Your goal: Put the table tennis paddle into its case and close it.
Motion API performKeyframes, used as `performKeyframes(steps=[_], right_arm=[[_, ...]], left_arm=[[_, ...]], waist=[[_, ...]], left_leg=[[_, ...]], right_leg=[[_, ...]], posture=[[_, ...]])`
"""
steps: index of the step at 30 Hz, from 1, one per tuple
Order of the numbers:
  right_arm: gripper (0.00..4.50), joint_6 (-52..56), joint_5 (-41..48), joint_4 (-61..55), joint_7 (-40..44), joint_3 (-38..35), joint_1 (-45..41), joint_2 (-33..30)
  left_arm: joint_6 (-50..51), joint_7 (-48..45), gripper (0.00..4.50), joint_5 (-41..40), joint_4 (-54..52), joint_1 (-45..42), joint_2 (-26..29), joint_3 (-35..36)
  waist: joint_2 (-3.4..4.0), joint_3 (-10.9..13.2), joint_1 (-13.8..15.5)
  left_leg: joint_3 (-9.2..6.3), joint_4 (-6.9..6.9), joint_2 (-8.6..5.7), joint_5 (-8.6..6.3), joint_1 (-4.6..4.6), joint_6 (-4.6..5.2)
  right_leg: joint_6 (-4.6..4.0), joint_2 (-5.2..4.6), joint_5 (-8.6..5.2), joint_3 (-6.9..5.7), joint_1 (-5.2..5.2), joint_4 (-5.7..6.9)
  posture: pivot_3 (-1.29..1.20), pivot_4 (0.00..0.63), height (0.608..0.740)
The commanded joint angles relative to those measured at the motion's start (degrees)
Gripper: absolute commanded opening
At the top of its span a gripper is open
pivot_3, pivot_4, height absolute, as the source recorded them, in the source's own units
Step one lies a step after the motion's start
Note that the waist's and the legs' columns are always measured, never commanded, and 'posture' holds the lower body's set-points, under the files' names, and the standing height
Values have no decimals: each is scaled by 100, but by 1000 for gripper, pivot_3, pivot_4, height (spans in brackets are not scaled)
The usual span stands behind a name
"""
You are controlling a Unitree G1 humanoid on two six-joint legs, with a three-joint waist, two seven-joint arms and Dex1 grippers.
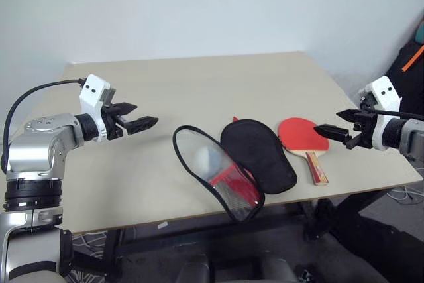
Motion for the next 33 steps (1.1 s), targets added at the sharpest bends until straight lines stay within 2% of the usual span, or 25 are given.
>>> performKeyframes(steps=[1, 6, 17, 24, 28, 33], right_arm=[[4500, 140, 38, -80, -64, -48, -117, 15], [4500, 669, 171, -292, -113, -37, -152, -3], [4500, 544, -46, -80, -175, 17, -137, -57], [4500, 157, -277, 68, 140, 337, -45, -261], [4500, -9, -399, 418, 374, 593, -189, -308], [4500, -254, -777, 1002, 302, 980, -333, -117]], left_arm=[[33, -11, 4468, -78, -239, 8, 22, 78], [-18, -116, 4468, -27, -133, 15, 64, 5], [-48, -176, 4468, -36, -235, 125, 38, -35], [-13, -224, 4468, -144, -505, 355, -28, 12], [329, -206, 4468, -363, -1043, 522, 72, 175], [416, -254, 4468, -513, -1386, 984, 268, 484]], waist=[[0, 0, 0], [-2, 1, 11], [-3, 2, 8], [-5, 1, 4], [-9, 4, 2], [-8, 4, -4]], left_leg=[[1, 0, 0, 0, -1, 0], [0, 3, 0, 0, -2, 0], [1, 3, 0, 0, -1, 0], [3, 2, 0, 0, -1, 0], [3, 4, 1, 0, 0, 0], [6, 0, 2, 0, 1, 0]], right_leg=[[0, 0, 0, 1, -1, 0], [0, -1, 0, 0, 0, 0], [0, -1, 0, 1, 1, 0], [0, -1, 0, 2, 0, 0], [0, 0, 0, 3, 1, 0], [-1, 0, 0, 5, -1, 0]], posture=[[0, 0, 740], [0, 0, 740], [0, 0, 740], [0, 0, 740], [0, 0, 740], [0, 0, 740]])
